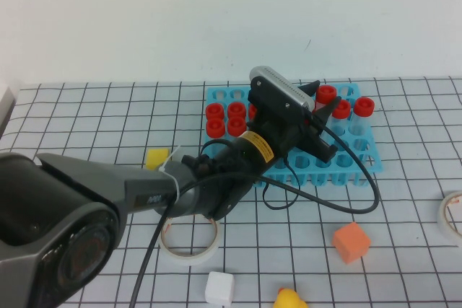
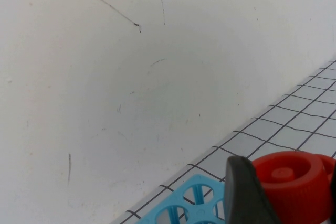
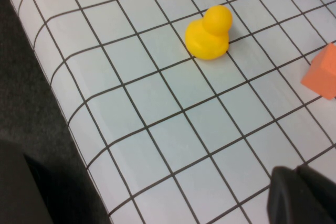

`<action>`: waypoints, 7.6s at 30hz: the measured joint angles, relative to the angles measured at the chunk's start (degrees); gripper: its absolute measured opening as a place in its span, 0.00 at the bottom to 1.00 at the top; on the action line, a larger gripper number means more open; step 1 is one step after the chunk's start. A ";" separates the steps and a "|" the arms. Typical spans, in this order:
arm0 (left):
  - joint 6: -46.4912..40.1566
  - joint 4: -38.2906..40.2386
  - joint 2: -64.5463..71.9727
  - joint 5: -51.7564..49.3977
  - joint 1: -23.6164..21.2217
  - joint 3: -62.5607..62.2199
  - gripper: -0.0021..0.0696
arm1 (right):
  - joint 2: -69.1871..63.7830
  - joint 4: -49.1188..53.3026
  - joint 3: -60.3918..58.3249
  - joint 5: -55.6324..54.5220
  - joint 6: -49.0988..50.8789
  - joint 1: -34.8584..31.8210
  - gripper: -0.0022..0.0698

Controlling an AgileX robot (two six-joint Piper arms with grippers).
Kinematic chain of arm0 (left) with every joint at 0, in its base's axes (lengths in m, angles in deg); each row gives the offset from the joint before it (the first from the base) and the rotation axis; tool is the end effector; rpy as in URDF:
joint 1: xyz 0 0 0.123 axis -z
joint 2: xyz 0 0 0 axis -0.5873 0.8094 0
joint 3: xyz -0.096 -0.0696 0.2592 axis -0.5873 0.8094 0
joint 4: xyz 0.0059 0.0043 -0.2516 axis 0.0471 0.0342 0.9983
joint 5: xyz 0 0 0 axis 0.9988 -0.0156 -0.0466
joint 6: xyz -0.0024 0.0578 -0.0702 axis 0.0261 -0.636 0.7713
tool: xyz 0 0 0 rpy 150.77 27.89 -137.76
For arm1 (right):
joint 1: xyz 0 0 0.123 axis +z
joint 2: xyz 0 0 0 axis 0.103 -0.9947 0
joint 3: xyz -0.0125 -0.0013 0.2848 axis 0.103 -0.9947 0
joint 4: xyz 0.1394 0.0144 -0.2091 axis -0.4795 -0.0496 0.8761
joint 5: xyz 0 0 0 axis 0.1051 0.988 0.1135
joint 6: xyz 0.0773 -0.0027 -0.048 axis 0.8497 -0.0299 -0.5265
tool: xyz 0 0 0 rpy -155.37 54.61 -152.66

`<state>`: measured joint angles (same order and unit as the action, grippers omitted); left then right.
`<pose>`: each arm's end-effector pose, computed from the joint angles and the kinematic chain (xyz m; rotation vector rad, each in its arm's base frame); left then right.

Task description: Place the test tubes

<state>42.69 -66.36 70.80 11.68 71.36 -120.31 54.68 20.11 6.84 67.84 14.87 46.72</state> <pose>0.3902 -0.2974 0.1757 0.6285 1.3061 -0.5835 0.0554 0.0621 0.2456 -1.2039 1.8867 0.2880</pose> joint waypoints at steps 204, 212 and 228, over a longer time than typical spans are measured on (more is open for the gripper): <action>-14.03 21.11 -129.16 -71.06 -29.86 80.59 0.03 | 20.40 -0.71 -13.61 -15.31 -1.87 -53.41 0.03; -14.03 21.11 -129.20 -71.06 -29.86 80.59 0.03 | 25.75 0.64 -21.02 -17.06 -1.97 -56.23 0.03; -14.03 21.21 -129.20 -71.06 -29.86 80.59 0.03 | 25.75 0.93 -21.25 -18.14 7.54 -56.23 0.03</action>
<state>28.66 -45.14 -58.40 -59.37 41.51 -39.73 80.43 21.04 -14.41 49.70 22.41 -9.50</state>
